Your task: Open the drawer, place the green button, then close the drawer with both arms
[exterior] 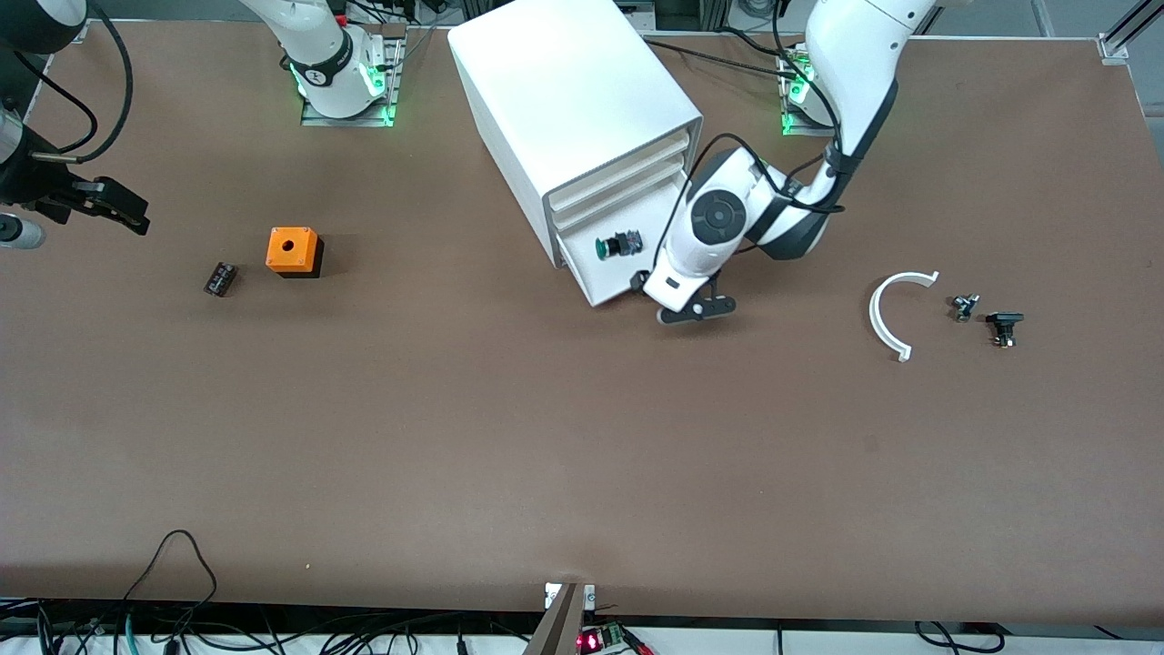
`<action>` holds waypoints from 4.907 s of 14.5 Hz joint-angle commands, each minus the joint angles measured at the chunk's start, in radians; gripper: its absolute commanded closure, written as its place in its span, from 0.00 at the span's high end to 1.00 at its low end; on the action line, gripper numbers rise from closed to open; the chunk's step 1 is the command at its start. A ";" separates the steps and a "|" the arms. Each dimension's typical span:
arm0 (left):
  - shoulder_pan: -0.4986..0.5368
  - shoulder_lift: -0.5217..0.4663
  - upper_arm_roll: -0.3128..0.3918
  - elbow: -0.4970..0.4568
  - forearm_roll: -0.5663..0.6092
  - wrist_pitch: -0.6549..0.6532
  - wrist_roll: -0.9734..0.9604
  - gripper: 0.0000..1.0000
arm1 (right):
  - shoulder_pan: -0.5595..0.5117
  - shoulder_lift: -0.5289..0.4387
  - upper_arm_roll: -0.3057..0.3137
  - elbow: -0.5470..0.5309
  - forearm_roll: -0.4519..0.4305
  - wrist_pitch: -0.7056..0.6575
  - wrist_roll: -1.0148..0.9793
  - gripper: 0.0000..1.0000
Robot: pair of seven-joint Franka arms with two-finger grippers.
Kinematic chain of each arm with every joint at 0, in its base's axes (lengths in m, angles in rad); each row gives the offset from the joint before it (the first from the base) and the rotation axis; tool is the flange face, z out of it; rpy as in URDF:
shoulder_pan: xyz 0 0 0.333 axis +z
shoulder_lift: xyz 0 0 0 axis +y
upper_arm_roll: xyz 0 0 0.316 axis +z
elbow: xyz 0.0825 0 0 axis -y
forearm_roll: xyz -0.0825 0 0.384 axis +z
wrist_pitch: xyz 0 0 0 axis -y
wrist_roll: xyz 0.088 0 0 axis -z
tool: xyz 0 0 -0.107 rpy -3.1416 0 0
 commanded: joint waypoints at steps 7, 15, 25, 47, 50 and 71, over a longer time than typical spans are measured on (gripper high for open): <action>-0.005 -0.067 -0.133 -0.104 -0.012 0.003 -0.004 1.00 | -0.002 -0.026 -0.001 -0.024 0.020 0.012 -0.056 1.00; -0.005 -0.070 -0.179 -0.112 -0.012 -0.019 -0.002 1.00 | -0.002 -0.022 -0.005 -0.022 0.022 0.012 -0.057 1.00; 0.075 -0.135 -0.141 -0.077 0.000 -0.009 0.001 1.00 | -0.002 -0.008 -0.020 -0.018 0.025 0.015 -0.083 1.00; 0.269 -0.501 0.396 0.432 -0.011 -0.884 0.627 1.00 | -0.002 -0.006 -0.025 -0.016 0.023 0.031 -0.117 1.00; 0.269 -0.501 0.399 0.452 0.006 -0.908 0.702 1.00 | -0.002 -0.003 -0.025 -0.016 0.025 0.048 -0.111 1.00; 0.327 -0.465 0.381 0.456 0.003 -0.889 0.730 1.00 | 0.000 -0.063 -0.021 -0.013 0.020 0.011 -0.045 1.00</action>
